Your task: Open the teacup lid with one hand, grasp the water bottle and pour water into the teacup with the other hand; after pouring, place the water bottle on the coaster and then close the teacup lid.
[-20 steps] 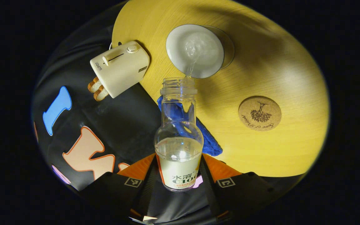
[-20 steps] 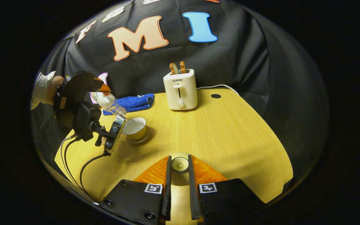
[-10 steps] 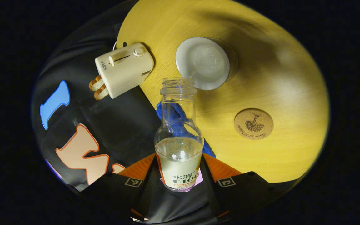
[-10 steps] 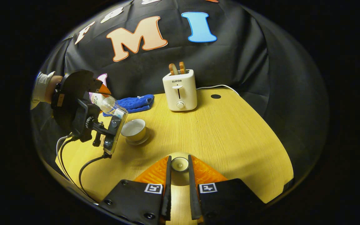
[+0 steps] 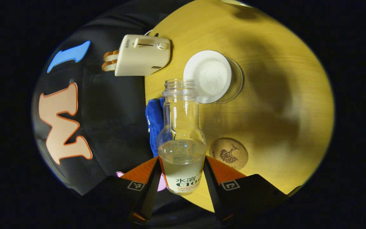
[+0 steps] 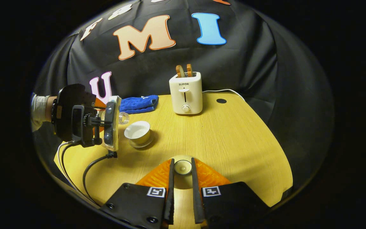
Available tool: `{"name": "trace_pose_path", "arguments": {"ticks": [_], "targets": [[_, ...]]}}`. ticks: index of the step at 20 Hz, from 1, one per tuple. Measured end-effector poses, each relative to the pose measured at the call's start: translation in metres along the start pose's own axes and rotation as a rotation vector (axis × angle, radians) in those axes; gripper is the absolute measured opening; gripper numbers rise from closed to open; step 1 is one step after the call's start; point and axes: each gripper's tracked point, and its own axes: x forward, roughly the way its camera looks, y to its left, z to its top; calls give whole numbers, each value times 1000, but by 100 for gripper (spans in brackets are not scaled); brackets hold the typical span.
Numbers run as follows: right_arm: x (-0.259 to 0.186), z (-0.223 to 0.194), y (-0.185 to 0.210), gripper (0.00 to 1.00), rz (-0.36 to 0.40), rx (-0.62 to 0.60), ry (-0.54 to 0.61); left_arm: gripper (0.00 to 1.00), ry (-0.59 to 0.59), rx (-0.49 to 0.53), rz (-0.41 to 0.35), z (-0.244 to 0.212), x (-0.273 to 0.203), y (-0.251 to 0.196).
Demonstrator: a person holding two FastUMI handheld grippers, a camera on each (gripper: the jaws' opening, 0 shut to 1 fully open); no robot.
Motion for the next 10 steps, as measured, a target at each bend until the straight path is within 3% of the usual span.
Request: {"name": "trace_pose_path", "arguments": {"ticks": [3,4,5,10], "targets": [[1,4,6,26,0,-17,7,71,-41,-177,-3,2,3,-12],[1,4,8,30,-1,-27,11,71,-45,-234,-15,0,0,-19],[1,5,11,26,-1,-37,12,70,-66,-283,-14,1,-1,-22],[0,6,27,28,-1,-82,32,71,-209,-567,36,12,-2,-17]]}}
